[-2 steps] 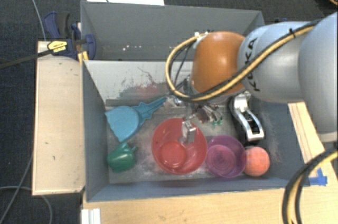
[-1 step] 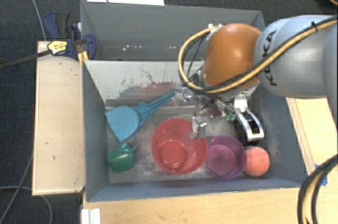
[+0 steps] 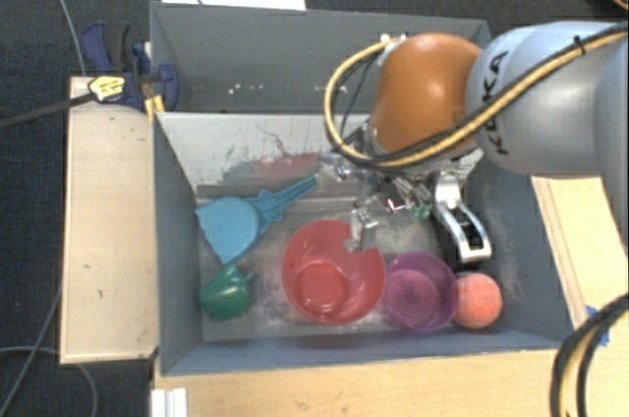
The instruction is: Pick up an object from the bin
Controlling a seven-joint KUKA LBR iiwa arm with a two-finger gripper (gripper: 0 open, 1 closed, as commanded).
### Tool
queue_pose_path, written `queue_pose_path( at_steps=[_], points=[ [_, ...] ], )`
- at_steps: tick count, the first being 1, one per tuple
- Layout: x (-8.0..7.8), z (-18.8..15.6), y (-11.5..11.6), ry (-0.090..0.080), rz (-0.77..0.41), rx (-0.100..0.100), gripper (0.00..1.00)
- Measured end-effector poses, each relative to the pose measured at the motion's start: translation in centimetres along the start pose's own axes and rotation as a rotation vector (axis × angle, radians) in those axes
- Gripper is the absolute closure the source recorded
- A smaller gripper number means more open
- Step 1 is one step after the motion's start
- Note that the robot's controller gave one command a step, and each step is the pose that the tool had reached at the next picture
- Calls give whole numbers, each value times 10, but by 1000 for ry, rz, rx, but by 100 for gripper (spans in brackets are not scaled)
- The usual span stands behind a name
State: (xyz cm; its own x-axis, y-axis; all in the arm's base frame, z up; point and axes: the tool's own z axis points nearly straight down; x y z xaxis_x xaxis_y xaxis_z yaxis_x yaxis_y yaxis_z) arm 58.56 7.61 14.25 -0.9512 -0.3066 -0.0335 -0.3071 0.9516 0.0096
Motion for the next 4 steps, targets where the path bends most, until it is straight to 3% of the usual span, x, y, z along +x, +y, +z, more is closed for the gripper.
queue_pose_path(
  at_steps=[1,2,3,4],
  points=[
    [17,51,28,-1,50,0,0],
    [8,57,-31,-17,16,2,100],
    [8,57,-31,-17,16,2,100],
    [59,55,-49,-18,158,0,0]
  ],
)
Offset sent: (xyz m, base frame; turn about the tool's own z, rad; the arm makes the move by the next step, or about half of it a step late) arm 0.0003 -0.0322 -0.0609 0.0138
